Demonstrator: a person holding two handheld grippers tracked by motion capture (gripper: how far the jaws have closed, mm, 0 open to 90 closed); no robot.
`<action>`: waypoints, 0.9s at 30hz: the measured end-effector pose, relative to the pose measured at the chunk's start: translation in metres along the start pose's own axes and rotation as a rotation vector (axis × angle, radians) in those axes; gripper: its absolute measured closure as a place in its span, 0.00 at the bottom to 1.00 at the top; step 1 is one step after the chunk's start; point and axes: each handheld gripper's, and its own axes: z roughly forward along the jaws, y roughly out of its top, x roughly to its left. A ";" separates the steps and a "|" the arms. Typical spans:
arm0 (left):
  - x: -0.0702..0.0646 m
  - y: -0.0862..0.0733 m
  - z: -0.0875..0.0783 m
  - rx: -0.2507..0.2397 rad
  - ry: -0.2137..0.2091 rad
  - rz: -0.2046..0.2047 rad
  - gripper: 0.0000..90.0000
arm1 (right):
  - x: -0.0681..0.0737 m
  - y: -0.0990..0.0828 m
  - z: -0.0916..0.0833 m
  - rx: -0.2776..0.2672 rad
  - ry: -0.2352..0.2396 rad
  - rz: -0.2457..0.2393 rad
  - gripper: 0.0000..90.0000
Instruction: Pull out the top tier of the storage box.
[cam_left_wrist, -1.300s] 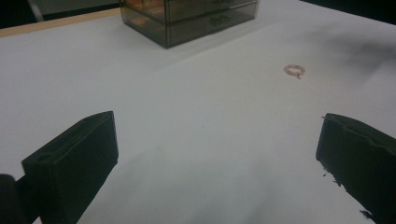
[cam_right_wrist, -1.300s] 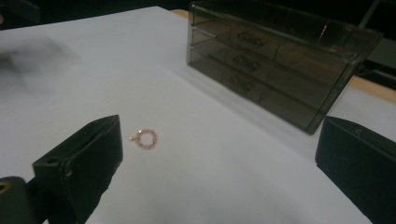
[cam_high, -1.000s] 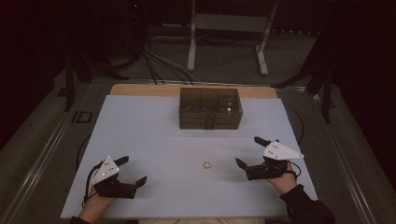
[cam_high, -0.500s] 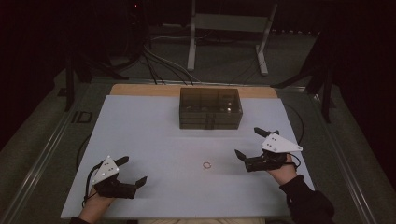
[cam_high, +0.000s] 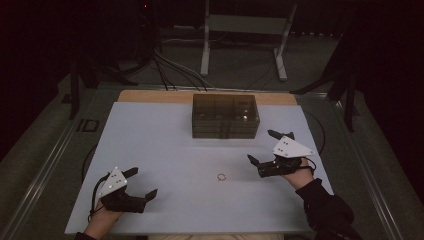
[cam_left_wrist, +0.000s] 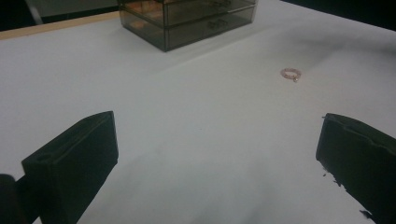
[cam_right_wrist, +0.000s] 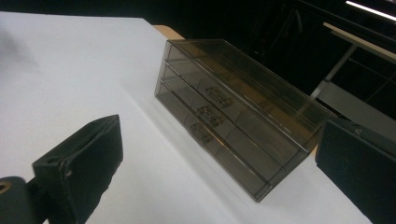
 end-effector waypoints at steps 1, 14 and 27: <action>0.000 0.000 0.000 0.000 0.000 -0.001 0.00 | 0.000 0.001 0.002 0.000 0.002 -0.003 0.01; 0.001 0.000 -0.001 -0.005 -0.003 -0.005 0.00 | -0.003 0.004 0.025 0.034 -0.023 -0.097 0.01; 0.001 0.000 -0.001 -0.004 -0.005 -0.004 0.00 | -0.001 0.005 0.044 0.091 -0.058 -0.207 0.04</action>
